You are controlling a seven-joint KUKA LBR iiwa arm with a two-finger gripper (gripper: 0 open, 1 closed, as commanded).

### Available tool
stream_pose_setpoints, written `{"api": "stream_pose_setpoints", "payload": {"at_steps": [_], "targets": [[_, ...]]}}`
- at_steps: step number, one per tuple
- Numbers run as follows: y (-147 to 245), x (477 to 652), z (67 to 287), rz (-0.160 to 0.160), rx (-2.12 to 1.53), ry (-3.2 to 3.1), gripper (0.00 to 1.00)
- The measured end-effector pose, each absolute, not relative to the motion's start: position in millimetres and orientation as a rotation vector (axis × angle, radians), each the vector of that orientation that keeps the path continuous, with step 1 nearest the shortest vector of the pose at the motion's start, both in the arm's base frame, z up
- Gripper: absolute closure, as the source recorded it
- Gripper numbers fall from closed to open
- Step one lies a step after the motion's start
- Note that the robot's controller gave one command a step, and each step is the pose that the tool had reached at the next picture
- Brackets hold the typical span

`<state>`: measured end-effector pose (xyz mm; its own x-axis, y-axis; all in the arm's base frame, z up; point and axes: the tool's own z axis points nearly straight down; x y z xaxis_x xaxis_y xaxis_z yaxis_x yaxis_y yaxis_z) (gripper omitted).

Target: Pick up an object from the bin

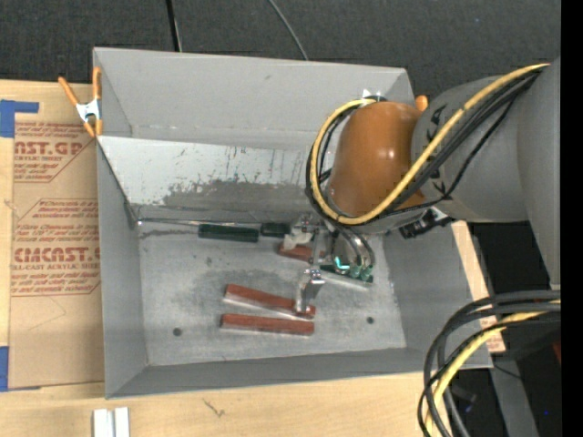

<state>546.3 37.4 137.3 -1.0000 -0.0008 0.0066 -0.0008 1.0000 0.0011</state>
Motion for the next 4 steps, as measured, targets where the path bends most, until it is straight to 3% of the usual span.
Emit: {"api": "stream_pose_setpoints", "payload": {"at_steps": [1,2,3,4], "targets": [[37.3,548.3,141.0,-0.002,0.000,-3.142,0.00],[59.4,515.5,78.0,-0.006,-0.099,-3.156,1.00],[59.4,515.5,78.0,-0.006,-0.099,-3.156,1.00],[59.2,508.1,241.2,0.000,-0.001,-3.148,1.00]]}}
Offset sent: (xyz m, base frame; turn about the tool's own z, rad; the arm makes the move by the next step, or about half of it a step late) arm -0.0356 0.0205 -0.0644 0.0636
